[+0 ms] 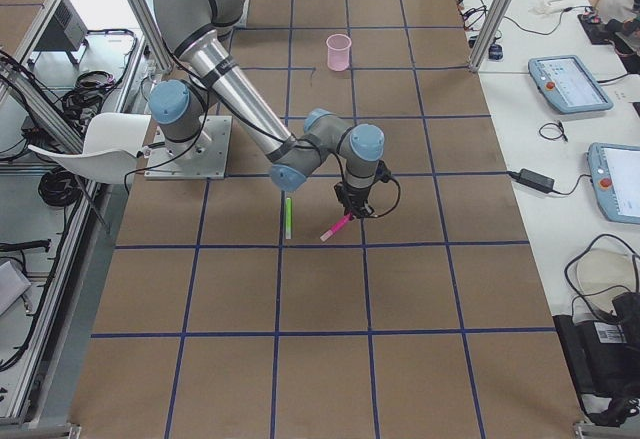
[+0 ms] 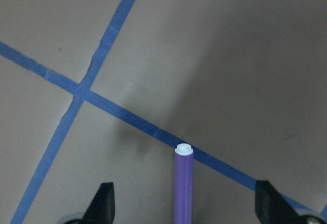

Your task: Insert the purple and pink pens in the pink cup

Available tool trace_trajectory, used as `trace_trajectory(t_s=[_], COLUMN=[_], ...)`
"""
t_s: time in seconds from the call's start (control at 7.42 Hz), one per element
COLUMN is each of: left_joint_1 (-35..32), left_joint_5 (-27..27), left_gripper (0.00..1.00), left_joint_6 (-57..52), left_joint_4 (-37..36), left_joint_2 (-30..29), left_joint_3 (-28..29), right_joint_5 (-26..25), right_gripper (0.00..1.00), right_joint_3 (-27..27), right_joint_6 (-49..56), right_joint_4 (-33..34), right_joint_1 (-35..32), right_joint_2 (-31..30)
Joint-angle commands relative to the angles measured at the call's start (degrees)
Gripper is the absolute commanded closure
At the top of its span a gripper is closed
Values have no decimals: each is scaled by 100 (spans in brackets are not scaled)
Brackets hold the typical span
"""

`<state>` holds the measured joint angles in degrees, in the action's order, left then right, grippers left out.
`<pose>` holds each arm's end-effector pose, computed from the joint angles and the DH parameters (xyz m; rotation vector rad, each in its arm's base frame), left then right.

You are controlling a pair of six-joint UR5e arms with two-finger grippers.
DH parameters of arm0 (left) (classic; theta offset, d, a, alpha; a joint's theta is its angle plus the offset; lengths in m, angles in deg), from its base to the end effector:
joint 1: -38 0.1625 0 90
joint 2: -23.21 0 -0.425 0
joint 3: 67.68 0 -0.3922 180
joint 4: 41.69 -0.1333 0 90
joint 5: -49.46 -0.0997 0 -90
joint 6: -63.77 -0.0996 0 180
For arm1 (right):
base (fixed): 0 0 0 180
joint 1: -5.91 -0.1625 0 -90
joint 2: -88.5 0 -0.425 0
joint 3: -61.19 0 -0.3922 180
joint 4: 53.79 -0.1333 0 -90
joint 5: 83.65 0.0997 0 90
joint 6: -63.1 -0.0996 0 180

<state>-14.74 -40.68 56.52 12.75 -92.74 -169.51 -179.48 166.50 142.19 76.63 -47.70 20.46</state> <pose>0.2523 -0.5515 0.2010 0.8099 -3.0220 -0.0576 -0.2426 -0.5368 0.2257 1.1027 -2.8326 -0.0863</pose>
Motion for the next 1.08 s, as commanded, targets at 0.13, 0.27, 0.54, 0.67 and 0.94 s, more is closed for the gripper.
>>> trace_trajectory(t_s=[0.13,0.27,0.54,0.67,0.94], left_joint_1=[-8,-8,-8,-8,-8], left_joint_5=[-57,-57,-39,-22,5], left_gripper=[33,33,43,62,100], left_joint_6=[-31,4,22,13,4], left_joint_4=[6,-3,-12,-12,-12], left_joint_2=[-182,-235,-280,-297,-341], left_joint_3=[-4,-12,5,5,40], right_joint_5=[1518,1793,2068,1973,968], right_gripper=[100,100,100,100,100], right_joint_3=[-204,-143,-125,-134,-108], right_joint_6=[-1660,-2583,-4961,-6044,-7009], right_joint_4=[-412,-360,714,1314,2350], right_joint_1=[-1190,-1970,-3796,-4684,-5848], right_joint_2=[-928,-1000,-1167,-1159,-1106])
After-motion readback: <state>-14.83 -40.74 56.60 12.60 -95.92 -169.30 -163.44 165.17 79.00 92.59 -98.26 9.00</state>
